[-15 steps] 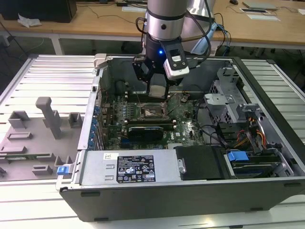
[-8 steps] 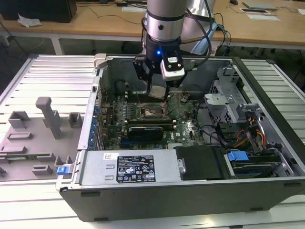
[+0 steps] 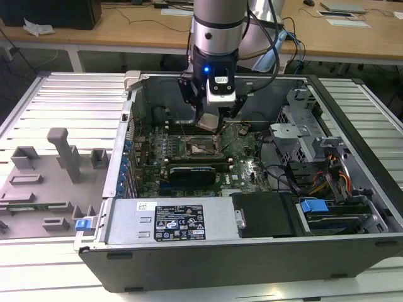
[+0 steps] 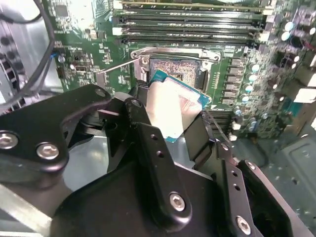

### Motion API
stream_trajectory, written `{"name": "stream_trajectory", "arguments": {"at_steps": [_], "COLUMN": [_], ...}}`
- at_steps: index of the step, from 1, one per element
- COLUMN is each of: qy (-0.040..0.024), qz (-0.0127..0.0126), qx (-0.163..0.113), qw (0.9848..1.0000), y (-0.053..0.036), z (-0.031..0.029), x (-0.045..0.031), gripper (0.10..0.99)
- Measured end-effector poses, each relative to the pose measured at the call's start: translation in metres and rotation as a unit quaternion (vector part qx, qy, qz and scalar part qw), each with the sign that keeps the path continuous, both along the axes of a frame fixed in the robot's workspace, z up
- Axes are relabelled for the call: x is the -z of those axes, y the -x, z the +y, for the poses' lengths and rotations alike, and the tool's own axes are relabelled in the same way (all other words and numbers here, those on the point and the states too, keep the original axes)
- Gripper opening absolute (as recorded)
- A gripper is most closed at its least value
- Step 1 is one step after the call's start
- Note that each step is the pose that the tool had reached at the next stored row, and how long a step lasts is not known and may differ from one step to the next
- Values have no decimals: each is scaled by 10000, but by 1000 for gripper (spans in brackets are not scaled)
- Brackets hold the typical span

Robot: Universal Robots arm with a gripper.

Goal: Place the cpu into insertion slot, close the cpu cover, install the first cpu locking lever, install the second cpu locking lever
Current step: 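Place the cpu into insertion slot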

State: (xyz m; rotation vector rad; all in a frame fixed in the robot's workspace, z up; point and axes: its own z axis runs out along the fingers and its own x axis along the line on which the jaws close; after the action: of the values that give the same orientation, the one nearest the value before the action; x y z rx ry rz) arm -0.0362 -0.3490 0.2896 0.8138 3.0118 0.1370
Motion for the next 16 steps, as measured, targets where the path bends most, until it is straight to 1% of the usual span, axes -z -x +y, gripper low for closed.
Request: {"name": "stream_trajectory", "arguments": {"at_steps": [3,4,6,8,9,11,12,14,15,16], "qy": [0,0,0,0,0,0,0,0,0,0], "qz": [0,0,0,0,0,0,0,0,0,0], "qx": [271,439,600,774,930,1117,1266,1556,1737,1806], "qw": [9996,9990,9982,9970,9957,9937,9920,9878,9848,9836], "y": [0,0,0,0,0,0,0,0,0,0], "z": [0,0,0,0,0,0,0,0,0,0], "x": [4,6,7,10,11,13,15,18,20,21], "gripper": [541,541,541,541,541,541,541,541,541,541]}}
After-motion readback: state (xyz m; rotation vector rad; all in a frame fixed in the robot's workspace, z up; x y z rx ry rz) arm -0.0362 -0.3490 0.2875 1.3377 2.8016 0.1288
